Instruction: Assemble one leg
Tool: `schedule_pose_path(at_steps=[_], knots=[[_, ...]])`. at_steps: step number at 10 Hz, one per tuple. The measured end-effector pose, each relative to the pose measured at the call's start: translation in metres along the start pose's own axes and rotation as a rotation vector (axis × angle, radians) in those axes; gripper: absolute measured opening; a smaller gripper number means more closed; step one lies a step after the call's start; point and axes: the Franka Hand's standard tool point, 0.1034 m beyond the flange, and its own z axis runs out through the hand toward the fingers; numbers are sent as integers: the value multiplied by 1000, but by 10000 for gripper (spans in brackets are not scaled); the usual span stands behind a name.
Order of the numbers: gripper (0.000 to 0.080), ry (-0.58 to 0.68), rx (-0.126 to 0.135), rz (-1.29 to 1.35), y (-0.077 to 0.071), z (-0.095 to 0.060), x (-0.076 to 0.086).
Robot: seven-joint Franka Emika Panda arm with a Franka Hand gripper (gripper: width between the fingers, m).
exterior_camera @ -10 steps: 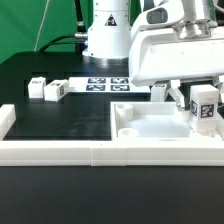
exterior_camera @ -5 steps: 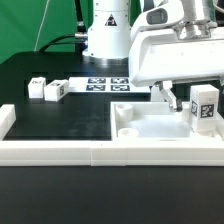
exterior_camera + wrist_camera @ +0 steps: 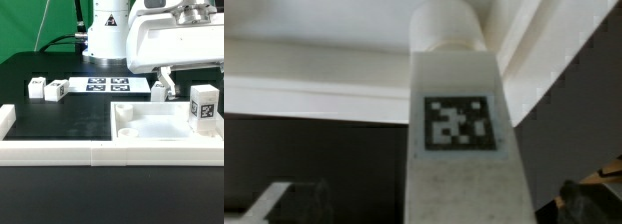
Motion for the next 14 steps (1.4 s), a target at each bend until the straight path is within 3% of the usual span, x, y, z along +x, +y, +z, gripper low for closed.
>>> schedule_pose_path(at_steps=[3,4,5,6,8,10,13,14], knots=[[649,-34,8,0,-2,2,-2],[649,-120,26,1,-6,5,-10],[649,-225,47,3,-7,7,-7],[649,-255,53,7,-4,8,1],[649,-455,93,18,-8,7,-3],[649,-519,109,19,-10,7,-1],[649,-508,107,19,-10,9,-1],[524,-508,107,20,-10,9,-1]])
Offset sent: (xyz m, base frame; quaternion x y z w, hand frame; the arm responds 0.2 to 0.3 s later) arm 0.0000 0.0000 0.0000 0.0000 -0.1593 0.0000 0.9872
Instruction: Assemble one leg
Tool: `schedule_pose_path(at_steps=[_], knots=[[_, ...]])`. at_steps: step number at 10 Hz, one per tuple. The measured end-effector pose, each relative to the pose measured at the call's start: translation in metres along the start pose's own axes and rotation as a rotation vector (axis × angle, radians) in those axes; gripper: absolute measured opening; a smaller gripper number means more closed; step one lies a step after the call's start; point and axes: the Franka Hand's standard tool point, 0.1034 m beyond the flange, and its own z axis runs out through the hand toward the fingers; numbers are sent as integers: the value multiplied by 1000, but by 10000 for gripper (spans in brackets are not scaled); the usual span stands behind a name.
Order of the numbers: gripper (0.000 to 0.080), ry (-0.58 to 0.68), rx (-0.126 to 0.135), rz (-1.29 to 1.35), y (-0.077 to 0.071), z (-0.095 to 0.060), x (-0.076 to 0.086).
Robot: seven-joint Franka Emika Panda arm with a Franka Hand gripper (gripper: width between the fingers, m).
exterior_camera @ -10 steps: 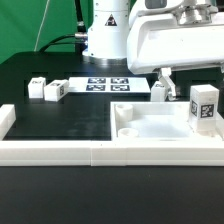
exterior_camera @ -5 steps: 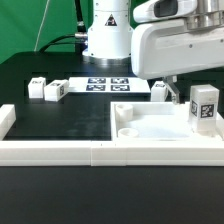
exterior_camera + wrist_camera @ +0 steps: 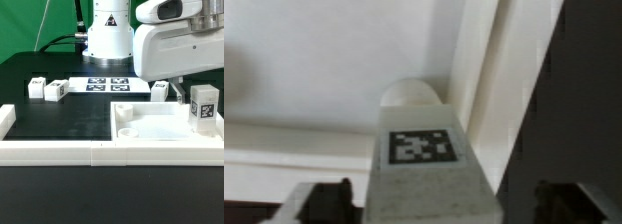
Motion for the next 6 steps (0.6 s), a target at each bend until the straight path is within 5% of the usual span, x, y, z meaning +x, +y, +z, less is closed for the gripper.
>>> schedule_pose_path(at_steps=[1,2,3,6], knots=[[388,0,0,0,0,0,0],[388,0,-1,1,1,0,0],[294,-1,-1,2,1,1,0],[294,-1,0,77,2,1,-1]])
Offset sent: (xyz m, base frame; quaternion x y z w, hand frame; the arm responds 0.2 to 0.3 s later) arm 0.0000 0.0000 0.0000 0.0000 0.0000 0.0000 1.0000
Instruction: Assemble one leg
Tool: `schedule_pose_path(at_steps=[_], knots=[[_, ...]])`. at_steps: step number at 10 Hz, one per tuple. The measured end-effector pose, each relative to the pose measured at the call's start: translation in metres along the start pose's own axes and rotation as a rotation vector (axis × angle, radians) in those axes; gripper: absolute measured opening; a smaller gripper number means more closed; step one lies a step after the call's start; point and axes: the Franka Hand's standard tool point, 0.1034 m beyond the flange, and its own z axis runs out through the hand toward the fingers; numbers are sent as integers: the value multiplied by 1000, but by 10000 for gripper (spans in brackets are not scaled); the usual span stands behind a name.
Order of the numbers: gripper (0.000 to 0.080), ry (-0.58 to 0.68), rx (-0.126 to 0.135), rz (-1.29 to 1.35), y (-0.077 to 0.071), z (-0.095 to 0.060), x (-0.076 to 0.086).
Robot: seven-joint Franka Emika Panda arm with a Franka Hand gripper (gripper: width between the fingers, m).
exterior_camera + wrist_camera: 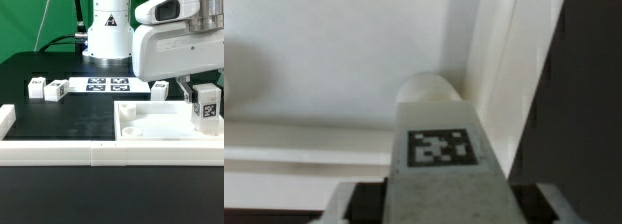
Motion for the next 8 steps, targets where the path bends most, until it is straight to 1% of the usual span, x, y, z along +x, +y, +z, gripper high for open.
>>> schedule_pose_path(at_steps=[1,2,4,6,7,8], knots=[[294,2,0,99,0,0,0],[294,19,-2,288,0,1,-2],[294,33,-2,570,-1,2,-5],[294,35,-4,812,-4,3,-6],[294,36,2,952,-7,4,-7],[294,32,-1,1049,-10,4,-8]])
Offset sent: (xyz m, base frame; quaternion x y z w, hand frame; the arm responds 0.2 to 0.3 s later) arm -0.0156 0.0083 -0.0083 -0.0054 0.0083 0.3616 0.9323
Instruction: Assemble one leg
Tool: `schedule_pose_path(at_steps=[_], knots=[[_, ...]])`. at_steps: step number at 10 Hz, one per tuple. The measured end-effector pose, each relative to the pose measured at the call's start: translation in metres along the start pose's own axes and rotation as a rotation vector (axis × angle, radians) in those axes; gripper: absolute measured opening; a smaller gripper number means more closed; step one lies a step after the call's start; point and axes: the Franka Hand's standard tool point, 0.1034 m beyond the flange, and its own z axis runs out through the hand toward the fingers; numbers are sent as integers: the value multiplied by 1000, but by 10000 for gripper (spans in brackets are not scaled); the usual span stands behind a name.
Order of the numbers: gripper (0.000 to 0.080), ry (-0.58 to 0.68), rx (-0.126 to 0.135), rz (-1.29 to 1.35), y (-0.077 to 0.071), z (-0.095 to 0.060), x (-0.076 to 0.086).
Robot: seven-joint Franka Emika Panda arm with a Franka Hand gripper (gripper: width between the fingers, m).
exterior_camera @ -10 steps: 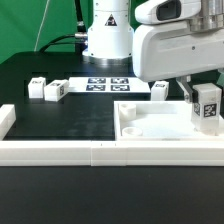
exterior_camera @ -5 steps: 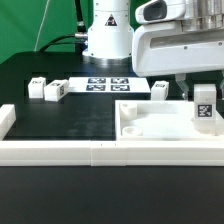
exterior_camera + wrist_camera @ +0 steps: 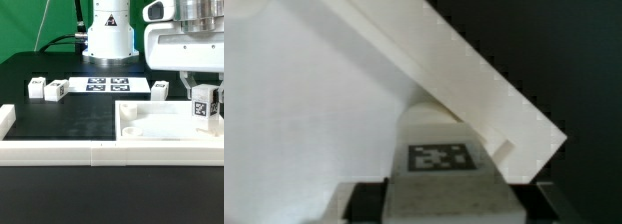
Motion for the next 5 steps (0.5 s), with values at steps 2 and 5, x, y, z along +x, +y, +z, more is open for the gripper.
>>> schedule_pose_path(at_steps=[2,5], knots=[[294,-14,5,106,-1,0,-1],[518,-25,-9,-136,-2,0,5]])
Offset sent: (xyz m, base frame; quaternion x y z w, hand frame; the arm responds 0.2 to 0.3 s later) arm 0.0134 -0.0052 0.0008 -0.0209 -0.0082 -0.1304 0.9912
